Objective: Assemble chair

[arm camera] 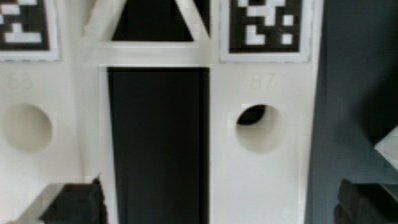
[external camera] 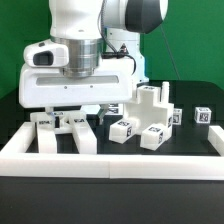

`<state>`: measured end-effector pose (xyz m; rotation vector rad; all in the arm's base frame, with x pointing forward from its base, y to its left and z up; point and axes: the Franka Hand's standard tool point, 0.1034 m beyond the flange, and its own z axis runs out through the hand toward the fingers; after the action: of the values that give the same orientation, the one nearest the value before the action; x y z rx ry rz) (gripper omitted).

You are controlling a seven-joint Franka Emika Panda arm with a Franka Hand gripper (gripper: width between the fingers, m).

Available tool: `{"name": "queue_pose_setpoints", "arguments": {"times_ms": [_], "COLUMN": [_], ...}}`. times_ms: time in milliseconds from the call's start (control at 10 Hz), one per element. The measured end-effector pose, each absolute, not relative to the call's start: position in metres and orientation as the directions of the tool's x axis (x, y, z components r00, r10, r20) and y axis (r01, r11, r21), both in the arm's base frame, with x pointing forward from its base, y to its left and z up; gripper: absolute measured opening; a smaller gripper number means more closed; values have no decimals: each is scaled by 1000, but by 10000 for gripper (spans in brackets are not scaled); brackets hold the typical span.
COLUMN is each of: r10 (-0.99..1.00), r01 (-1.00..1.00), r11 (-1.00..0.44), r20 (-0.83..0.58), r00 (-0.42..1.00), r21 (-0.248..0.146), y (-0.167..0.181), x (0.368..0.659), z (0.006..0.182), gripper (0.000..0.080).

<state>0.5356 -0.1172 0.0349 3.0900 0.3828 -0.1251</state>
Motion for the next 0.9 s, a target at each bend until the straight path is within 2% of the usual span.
{"name": "queue_pose_setpoints", "arguments": {"times_ms": [200,300,800,900], "r10": [243,230,222,249], "r01": [242,230,222,249], "r11": [-968,-972,-974,-968], "r20": [18,-3,-5,-24], "r00": [970,973,975,968], "r21": [70,54,52,33], "y": [-128,-122,-117,-110], "x": [536,532,532,530], "z": [37,36,35,34], "gripper": [649,649,649,649]}}
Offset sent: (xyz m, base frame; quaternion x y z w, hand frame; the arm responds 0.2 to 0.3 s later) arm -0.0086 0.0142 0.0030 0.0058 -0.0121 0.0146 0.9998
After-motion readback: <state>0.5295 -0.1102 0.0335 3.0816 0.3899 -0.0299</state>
